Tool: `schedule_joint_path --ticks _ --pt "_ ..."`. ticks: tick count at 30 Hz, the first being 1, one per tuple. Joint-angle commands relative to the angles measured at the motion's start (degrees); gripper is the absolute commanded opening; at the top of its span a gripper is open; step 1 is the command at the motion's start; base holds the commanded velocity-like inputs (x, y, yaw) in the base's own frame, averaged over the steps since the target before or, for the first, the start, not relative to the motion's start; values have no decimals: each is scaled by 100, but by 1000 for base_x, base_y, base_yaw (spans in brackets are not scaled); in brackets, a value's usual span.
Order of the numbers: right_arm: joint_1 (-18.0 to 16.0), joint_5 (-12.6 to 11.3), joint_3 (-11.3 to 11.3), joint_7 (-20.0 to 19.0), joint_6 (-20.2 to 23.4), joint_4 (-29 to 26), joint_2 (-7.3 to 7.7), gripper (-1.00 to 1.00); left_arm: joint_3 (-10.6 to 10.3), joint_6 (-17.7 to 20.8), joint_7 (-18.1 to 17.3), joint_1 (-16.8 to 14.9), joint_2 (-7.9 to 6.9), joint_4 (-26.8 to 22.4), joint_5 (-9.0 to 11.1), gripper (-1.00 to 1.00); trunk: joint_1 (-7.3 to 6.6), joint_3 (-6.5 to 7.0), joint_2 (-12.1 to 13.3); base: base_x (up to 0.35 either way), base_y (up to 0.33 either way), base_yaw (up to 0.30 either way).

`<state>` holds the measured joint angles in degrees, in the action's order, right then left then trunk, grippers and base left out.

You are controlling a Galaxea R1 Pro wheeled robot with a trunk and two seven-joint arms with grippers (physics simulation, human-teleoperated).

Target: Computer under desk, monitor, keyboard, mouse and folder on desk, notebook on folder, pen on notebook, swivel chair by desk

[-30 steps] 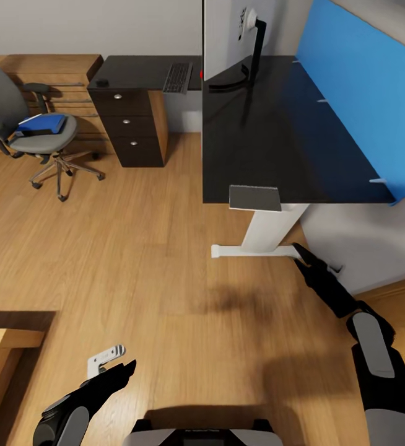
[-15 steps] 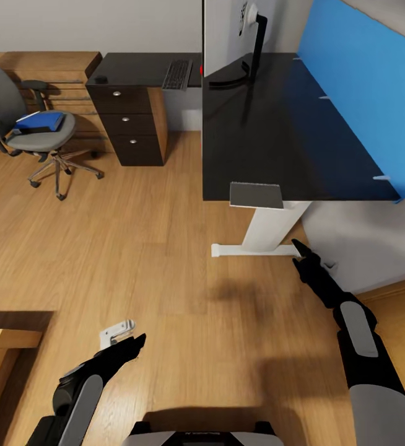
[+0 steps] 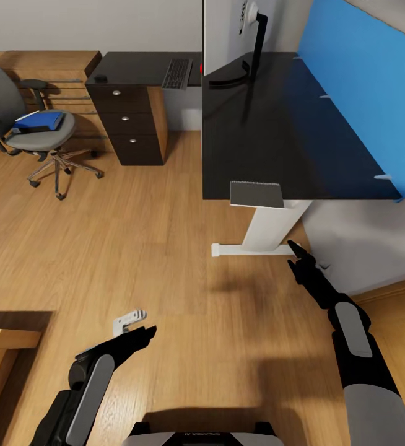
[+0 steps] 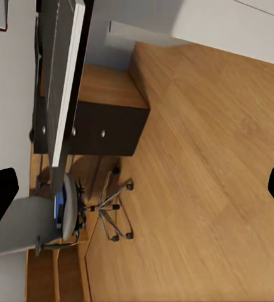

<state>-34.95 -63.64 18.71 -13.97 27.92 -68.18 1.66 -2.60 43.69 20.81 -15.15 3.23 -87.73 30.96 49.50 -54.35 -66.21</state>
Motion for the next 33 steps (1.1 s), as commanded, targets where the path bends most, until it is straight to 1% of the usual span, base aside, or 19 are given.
schedule_joint_path --ticks 1,4,7,9,11,14,19,29,33 --pt "-3 -19 9 -9 47 3 1 100 -6 18 55 -7 -13 9 60 100 0 -3 -2 0 0 0" --pt "-2 -4 -6 -26 58 1 19 100 -9 23 59 -11 -31 23 60 100 0 -3 -2 0 0 0" --pt "7 7 -68 -45 77 -5 79 100 -13 24 64 -12 -41 31 48 100 0 -3 -2 0 0 0" --pt "13 9 -120 -54 91 -7 155 100 -16 25 67 -13 -44 36 40 100 0 -3 -2 0 0 0" --pt "20 4 -178 -69 107 -9 313 100 -16 22 74 -14 -48 48 30 100 0 -3 -2 0 0 0" --pt "26 3 -198 -74 112 -7 375 100 -14 20 77 -14 -49 60 27 100 0 4 -2 0 0 0" --pt "35 7 -214 -97 116 -9 423 100 -15 13 80 -14 -50 70 25 100 0 36 -2 0 0 0" --pt "45 16 -238 -139 117 -21 439 100 -21 8 86 -14 -49 134 41 100 0 123 -2 0 0 0" --pt "48 22 -322 -141 108 -22 438 100 -21 7 83 -14 -44 244 35 100 0 159 -2 0 0 -6"
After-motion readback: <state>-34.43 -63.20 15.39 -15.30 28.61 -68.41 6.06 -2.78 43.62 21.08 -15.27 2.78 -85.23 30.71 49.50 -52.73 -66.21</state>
